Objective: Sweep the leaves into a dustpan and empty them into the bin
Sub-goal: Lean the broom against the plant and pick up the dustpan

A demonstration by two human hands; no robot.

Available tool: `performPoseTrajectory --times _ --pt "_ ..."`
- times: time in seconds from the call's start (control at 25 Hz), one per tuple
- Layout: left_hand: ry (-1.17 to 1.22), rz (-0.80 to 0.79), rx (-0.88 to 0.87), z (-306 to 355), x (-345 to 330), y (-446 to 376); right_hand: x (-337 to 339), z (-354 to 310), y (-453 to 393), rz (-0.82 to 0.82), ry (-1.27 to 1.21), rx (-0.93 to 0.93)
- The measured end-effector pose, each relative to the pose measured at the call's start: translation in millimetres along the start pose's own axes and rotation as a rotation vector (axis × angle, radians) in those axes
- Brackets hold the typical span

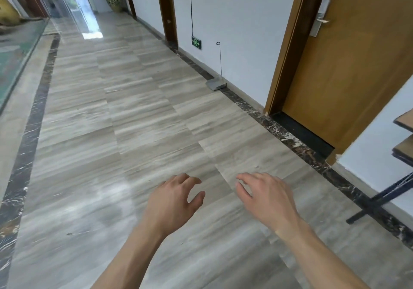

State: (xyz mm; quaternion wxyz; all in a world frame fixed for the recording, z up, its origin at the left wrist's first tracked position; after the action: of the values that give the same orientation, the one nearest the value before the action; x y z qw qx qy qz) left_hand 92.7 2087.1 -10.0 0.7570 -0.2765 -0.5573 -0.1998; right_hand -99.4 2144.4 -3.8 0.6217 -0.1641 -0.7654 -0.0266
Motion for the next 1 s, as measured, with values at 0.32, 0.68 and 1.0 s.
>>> performPoseTrajectory --times 0.32,0.68,1.0 --pt "0.052 0.070 0.038 -106 -27 -209 -49 4 -227 0.001 -0.011 0.037" --pt "0.128 0.199 0.043 -261 -20 -479 -81 -19 -533 0.076 -0.023 0.034" --pt "0.130 0.197 0.006 -366 -41 -671 -124 -20 -745 0.107 -0.085 0.039"
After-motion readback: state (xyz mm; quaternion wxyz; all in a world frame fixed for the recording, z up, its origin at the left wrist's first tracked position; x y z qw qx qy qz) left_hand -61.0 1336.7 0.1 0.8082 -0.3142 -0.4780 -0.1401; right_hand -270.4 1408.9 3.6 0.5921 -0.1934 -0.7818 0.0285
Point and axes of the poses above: each hand's wrist, its own y-axis away from the middle knuckle, its own x-axis out of the back of the hand, z = x × y, the point moved 8 cm from there along -y, towards the middle knuckle, and after that the axes turned 7 degrees about -x, right-handed, at the moved point
